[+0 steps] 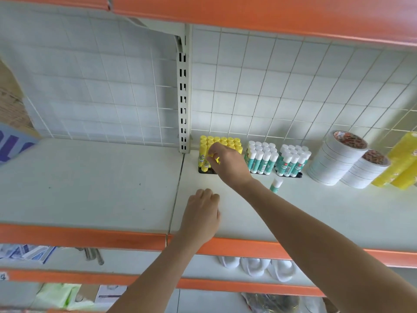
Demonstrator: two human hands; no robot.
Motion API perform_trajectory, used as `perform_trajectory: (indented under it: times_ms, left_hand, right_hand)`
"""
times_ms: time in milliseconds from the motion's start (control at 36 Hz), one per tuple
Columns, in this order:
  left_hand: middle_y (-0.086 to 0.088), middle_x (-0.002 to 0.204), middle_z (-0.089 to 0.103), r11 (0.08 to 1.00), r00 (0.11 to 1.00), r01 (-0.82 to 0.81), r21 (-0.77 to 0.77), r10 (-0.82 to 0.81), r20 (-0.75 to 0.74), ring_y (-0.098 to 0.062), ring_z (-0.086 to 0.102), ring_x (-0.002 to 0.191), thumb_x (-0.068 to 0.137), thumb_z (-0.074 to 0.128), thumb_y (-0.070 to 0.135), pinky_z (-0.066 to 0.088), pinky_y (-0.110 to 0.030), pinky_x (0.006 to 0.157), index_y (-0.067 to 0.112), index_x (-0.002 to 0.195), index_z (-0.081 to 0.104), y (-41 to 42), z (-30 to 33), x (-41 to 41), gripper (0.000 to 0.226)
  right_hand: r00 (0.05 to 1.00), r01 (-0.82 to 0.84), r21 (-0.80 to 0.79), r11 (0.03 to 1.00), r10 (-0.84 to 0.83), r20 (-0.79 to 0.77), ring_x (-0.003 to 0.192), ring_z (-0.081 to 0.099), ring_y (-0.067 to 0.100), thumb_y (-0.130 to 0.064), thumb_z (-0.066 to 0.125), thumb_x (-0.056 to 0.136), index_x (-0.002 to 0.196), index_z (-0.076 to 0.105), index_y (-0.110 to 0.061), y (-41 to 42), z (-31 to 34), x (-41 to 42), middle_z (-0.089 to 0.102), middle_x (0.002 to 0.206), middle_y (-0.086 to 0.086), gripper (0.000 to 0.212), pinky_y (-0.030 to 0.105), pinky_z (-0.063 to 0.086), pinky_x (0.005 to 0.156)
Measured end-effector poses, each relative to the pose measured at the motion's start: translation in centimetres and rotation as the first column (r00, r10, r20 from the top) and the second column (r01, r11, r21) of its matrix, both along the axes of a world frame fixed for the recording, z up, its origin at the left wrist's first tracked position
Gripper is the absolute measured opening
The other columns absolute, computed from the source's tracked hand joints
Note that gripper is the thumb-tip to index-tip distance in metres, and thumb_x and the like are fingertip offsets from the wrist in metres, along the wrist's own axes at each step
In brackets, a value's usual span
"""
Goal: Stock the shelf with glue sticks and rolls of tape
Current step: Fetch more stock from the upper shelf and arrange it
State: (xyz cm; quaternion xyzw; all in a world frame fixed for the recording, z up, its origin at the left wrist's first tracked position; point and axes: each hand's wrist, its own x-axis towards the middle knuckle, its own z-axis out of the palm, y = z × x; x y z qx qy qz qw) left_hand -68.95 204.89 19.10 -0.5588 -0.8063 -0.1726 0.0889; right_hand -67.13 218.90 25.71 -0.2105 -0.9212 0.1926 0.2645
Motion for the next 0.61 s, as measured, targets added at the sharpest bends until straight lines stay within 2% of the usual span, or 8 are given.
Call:
perform_trajectory:
  times_ms: [222,333,444,528,611]
  left_hand:
    - [-0.004,0.073,0.053,1.0,1.0,-0.006,0.013,0.007,-0.021,-0.025,0.055,0.07,0.064,0.074,0.011,0.045,-0.034,0.056,0.012,0.072,0.056,-0.1,-0.2,0.0,0.02]
    - [-0.003,0.072,0.053,0.999,0.999,-0.004,0.033,0.006,-0.044,-0.024,0.054,0.069,0.064,0.075,0.011,0.045,-0.034,0.055,0.013,0.072,0.056,-0.1,-0.4,-0.1,0.021]
    - [-0.004,0.072,0.053,0.998,0.999,0.006,0.056,-0.004,-0.038,-0.025,0.054,0.067,0.062,0.077,0.011,0.046,-0.033,0.054,0.011,0.072,0.057,-0.1,-0.5,-0.1,0.022]
    - [-0.004,0.071,0.053,0.998,0.999,0.008,0.056,-0.005,-0.05,-0.025,0.054,0.066,0.06,0.078,0.012,0.045,-0.032,0.054,0.011,0.071,0.056,-0.1,-0.4,-0.1,0.024]
    - [-0.004,0.07,0.052,0.999,0.999,0.005,0.053,-0.002,-0.053,-0.025,0.054,0.066,0.06,0.078,0.012,0.045,-0.033,0.053,0.012,0.07,0.054,0.0,-0.5,-0.1,0.026]
  right_hand:
    - [0.998,0.001,0.061,0.998,-0.004,0.058,0.083,0.061,0.034,-0.016,0.057,0.094,0.105,0.06,-0.006,-0.3,-0.8,-1.3,0.065,0.095,0.011,0.015,0.042,0.05,0.067]
    - [0.998,0.014,0.124,0.992,-0.021,0.052,0.081,0.061,0.034,-0.012,0.055,0.094,0.106,0.063,-0.006,-0.3,-0.7,-1.8,0.063,0.108,0.009,0.016,0.04,0.051,0.063]
    - [1.0,-0.012,0.263,0.965,0.005,0.027,0.078,0.063,0.035,0.008,0.055,0.078,0.094,0.068,-0.002,0.0,-0.8,-2.0,0.066,0.101,0.009,0.023,0.037,0.05,0.048]
    - [0.998,-0.046,0.331,0.943,0.03,0.051,0.078,0.061,0.035,0.013,0.054,0.065,0.089,0.068,0.0,0.2,-0.7,-1.9,0.067,0.094,0.011,0.031,0.037,0.05,0.045]
    - [0.994,-0.09,0.367,0.926,0.06,0.09,0.072,0.059,0.033,0.016,0.056,0.06,0.088,0.068,-0.001,0.3,-0.7,-1.9,0.066,0.089,0.011,0.034,0.031,0.048,0.046]
